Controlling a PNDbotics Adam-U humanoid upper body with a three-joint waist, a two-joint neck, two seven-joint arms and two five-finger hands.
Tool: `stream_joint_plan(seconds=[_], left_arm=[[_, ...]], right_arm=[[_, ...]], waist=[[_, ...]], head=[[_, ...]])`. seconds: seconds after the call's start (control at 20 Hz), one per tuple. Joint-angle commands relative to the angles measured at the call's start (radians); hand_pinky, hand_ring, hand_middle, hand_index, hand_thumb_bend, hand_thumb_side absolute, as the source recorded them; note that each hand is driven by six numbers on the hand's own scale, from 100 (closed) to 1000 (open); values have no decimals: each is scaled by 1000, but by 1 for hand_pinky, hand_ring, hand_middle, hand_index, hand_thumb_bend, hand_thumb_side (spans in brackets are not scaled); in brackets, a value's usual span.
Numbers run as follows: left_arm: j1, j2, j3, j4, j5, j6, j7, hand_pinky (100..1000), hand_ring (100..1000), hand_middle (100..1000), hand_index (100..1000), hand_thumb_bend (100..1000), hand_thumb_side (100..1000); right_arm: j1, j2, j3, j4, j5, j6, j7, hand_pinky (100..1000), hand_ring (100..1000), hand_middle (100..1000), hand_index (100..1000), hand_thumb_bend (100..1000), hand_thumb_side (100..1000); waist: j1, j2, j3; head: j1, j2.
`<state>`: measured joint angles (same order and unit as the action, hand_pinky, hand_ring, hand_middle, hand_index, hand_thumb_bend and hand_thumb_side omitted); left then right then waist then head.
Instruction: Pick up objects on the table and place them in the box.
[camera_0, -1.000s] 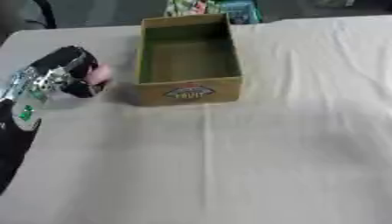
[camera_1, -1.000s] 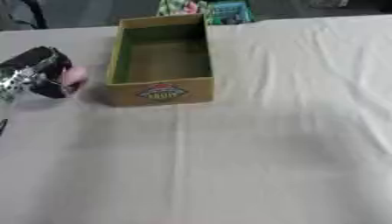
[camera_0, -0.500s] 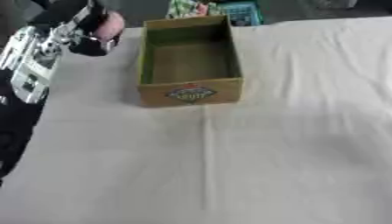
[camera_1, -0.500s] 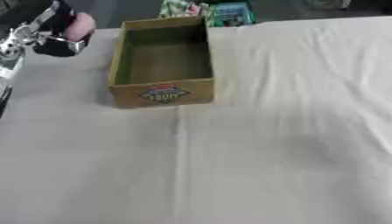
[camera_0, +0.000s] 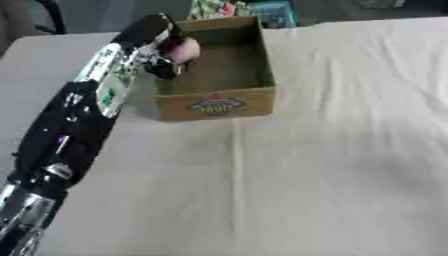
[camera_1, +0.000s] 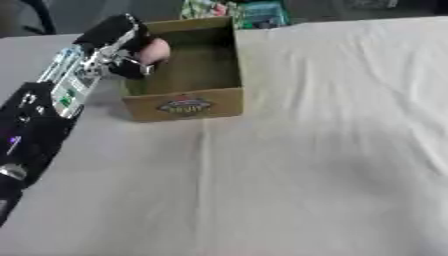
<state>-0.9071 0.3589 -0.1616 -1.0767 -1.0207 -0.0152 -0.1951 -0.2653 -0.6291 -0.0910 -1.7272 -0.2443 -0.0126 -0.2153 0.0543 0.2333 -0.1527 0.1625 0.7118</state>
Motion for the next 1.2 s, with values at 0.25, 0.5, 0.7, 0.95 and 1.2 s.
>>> stream_joint_plan(seconds=[0.25,0.5,0.7,0.95,1.2], left_arm=[[-14,5,-19,-51,-90,-34,46,833,846,890,928,1000,422],[18,22,8,-189,-36,13,190,856,885,936,953,1000,467],[81,66,53,-392,94,61,338,828,872,919,936,1000,457],[200,127,135,-616,311,114,409,776,844,885,898,1000,392],[339,145,208,-728,541,122,486,705,785,824,847,868,412]], right_arm=[[-15,-20,-7,-13,-4,-2,2,642,703,712,849,100,269],[-13,-19,-10,-13,-4,-3,-1,642,704,712,849,100,269],[-11,-20,-13,-13,-4,-5,-3,642,704,712,849,100,269],[-8,-20,-18,-14,-3,-6,-8,642,704,712,849,100,268],[-8,-20,-21,-15,-3,-7,-11,642,704,712,848,100,268]], waist=[[-1,-19,3],[-2,-17,11],[-4,-14,22],[-3,-11,41],[-4,-6,50]], head=[[4,-1],[5,-2],[-3,-3],[-11,-6],[-15,-10]])
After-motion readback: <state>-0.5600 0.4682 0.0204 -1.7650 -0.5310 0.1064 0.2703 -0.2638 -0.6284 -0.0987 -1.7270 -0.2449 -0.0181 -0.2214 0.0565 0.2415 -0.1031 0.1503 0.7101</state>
